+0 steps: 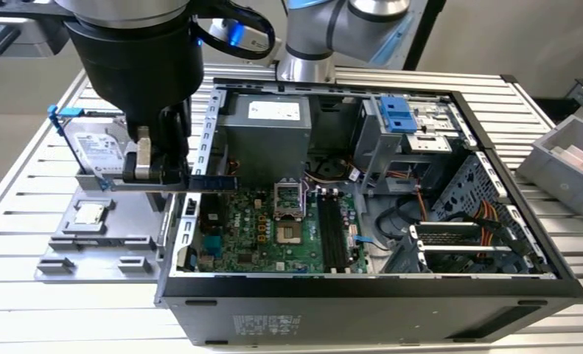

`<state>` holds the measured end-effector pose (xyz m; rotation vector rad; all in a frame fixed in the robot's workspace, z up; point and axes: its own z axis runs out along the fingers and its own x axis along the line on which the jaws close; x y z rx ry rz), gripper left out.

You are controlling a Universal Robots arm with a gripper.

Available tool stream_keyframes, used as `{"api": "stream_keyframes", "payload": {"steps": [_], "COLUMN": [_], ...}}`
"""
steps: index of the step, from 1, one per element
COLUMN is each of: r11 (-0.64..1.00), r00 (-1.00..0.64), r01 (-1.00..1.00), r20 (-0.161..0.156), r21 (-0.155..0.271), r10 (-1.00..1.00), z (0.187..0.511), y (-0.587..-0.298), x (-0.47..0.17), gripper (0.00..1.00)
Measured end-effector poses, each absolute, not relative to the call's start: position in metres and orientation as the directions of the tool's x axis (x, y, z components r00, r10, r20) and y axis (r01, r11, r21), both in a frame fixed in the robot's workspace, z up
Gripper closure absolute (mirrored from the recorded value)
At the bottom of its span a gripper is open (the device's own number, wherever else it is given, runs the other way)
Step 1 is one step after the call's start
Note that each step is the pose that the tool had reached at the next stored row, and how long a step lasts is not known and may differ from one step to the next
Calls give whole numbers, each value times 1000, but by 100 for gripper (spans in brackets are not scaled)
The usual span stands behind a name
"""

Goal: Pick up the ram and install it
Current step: 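Pick up the ram and move it above insertion slot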

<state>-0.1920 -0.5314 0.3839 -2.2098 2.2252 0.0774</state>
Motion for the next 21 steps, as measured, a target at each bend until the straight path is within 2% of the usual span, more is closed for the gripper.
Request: {"api": "stream_keyframes", "payload": {"steps": [21], "r11": [6], "r00": [-8], "r01": [-999], "r20": [-38], "r21": [32], "r10": [-999], "z": [384], "y": [-531], "x": [-173], "gripper": [100]}}
